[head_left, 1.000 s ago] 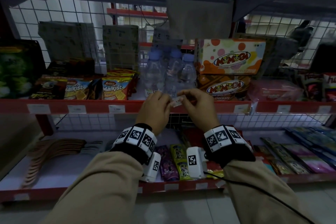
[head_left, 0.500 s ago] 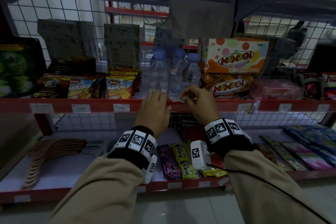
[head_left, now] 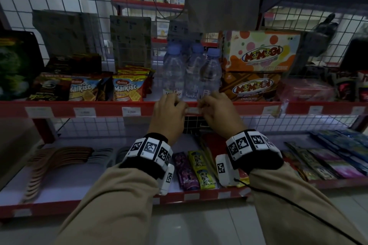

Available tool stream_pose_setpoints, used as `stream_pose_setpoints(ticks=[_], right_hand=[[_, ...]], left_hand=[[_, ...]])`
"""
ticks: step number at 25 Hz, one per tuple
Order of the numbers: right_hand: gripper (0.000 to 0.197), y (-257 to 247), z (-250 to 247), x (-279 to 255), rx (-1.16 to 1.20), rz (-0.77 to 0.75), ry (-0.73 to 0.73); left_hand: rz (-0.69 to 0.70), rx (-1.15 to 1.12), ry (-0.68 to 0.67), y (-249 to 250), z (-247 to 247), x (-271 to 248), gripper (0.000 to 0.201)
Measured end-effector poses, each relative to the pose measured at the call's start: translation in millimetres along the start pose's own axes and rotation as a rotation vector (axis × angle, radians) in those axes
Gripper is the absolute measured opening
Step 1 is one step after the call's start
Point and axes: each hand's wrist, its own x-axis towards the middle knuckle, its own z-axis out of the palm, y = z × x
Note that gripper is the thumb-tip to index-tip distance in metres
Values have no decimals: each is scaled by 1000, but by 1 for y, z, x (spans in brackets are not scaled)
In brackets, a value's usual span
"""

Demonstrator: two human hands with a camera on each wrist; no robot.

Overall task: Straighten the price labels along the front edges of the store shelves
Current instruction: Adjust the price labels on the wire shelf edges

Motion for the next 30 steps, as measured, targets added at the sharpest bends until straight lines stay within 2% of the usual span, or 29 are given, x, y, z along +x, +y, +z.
stream_pose_setpoints(ticks=[14,20,30], right_hand=[[15,-3,6,-4,-99,-3,15],[13,-2,7,-6,6,9,83],[17,0,14,-12,10,-23,229]], left_hand=[[8,-29,50,0,1,-1,7],[-20,-12,51,3,1,-2,9],[13,-29,71,0,-1,-6,19]])
